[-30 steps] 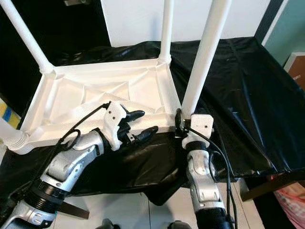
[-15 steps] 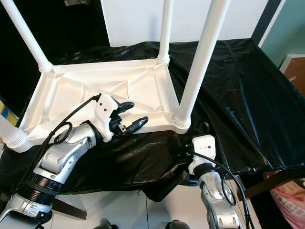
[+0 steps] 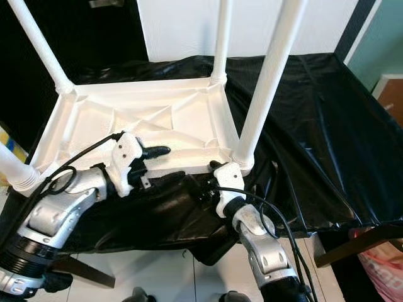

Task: Building children table

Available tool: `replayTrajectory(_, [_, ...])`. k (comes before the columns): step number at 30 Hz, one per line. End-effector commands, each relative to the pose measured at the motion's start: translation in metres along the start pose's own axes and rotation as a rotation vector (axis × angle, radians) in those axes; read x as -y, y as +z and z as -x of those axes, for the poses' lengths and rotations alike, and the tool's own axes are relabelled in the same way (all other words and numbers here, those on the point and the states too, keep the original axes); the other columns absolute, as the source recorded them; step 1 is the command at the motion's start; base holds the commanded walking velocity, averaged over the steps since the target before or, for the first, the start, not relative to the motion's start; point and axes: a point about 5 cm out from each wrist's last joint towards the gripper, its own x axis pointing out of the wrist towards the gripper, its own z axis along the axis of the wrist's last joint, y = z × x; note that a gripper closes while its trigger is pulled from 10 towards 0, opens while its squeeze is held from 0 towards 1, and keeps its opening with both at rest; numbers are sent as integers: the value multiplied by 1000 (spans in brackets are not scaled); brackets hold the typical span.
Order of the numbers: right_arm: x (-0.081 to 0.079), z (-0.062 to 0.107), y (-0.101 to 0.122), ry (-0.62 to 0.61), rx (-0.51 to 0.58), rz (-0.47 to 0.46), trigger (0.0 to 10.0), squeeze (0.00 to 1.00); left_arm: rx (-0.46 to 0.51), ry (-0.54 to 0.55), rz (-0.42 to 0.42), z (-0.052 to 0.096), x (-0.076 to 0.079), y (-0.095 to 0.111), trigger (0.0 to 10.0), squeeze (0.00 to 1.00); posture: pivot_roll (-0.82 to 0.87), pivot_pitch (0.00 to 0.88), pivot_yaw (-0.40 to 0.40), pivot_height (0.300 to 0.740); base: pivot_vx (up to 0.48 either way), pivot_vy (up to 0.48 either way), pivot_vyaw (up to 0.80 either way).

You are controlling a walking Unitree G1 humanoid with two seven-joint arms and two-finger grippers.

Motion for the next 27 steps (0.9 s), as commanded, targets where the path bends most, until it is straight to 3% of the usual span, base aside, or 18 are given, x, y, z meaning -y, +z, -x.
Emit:
replayTrajectory(1, [11,-2,1,-23,4,-7,10000,0,-33,-10,3,12,-4,-3,10000,0,-27,65,-5,740,0,0,0])
replayTrajectory(2, [11,-2,1,-23,4,-7,10000,0,-33,-10,3,12,-4,-3,10000,0,-27,65,-5,740,0,0,0])
replayTrajectory(4, [28,-4,8,-103,32,8,10000,0,-69,9,-6,26,-10,-6,10000,0,-30,63,1,740,0,0,0])
replayTrajectory(9, [51,-2,14,-205,60,24,10000,0,-80,29,0,38,-14,-4,10000,0,-34,63,8,740,0,0,0])
replayTrajectory(12, [76,4,18,-308,70,57,10000,0,-77,23,13,46,-16,0,10000,0,-35,62,10,740,0,0,0])
replayTrajectory(16, [83,6,18,-337,69,63,10000,0,-78,22,14,48,-16,1,10000,0,-35,62,10,740,0,0,0])
replayTrajectory(19, [109,14,19,-426,59,82,10000,0,-103,46,16,62,-23,1,10000,0,-34,63,13,740,0,0,0])
replayTrajectory(25, [122,19,18,-470,49,96,10000,0,-119,72,39,73,-24,-1,10000,0,-30,66,8,740,0,0,0])
replayTrajectory(27, [135,26,18,-522,38,114,10000,0,-132,75,57,80,-20,-4,10000,0,-16,70,0,740,0,0,0])
